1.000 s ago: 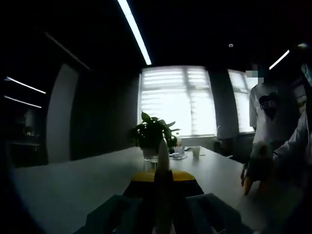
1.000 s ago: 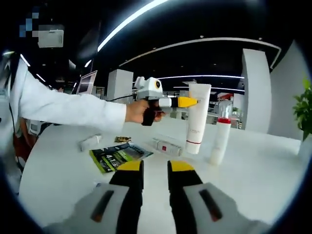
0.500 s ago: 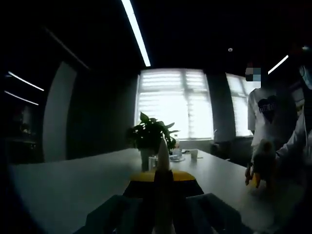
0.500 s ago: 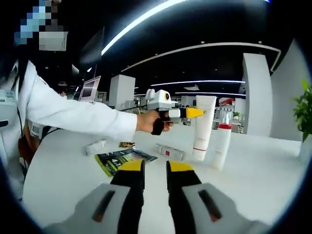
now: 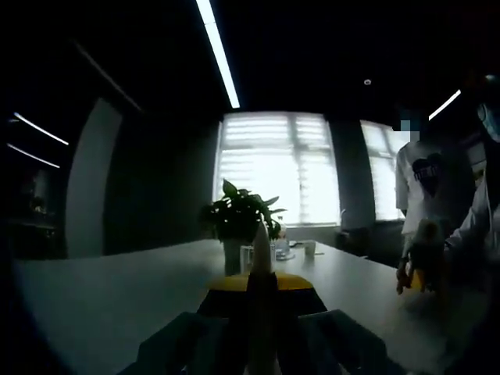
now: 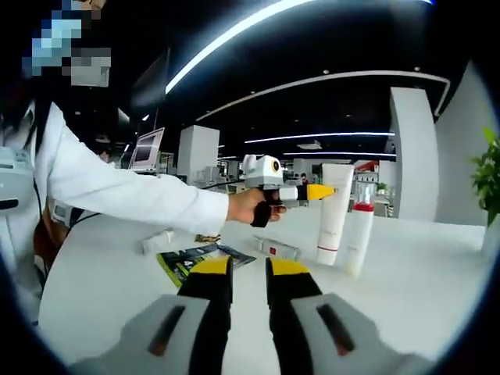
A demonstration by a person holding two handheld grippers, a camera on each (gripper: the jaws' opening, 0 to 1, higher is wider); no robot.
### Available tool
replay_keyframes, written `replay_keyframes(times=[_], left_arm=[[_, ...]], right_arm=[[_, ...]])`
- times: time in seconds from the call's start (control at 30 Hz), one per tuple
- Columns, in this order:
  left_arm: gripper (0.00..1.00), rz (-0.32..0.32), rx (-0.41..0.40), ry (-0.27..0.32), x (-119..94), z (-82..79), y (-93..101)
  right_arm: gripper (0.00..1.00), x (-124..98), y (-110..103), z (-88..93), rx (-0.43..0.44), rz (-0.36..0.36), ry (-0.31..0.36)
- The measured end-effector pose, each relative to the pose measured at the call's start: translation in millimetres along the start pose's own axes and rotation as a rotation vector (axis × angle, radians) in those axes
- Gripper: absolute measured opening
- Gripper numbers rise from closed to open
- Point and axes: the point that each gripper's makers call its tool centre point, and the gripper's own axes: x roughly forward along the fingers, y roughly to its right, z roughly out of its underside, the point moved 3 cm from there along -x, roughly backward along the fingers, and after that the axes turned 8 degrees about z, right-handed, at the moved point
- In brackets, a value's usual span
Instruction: Arrange the skincare products in the storage area until every visible bottle or jar stands upright without overlapping.
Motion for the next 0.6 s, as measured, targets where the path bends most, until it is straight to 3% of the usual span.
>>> replay_keyframes(times=[0.4, 0.6], left_arm=[[0.04, 0.009, -0.022, 0.037, 1.2, 0.0, -3.7], [0.04, 0.010, -0.013, 0.019, 4.5, 4.7, -1.4]], right_arm=[[0.15, -1.7, -0.4, 1.7, -0.001, -0.003, 0.005], [0.14, -1.9, -0.8, 1.3, -0.005, -0.004, 0.006]])
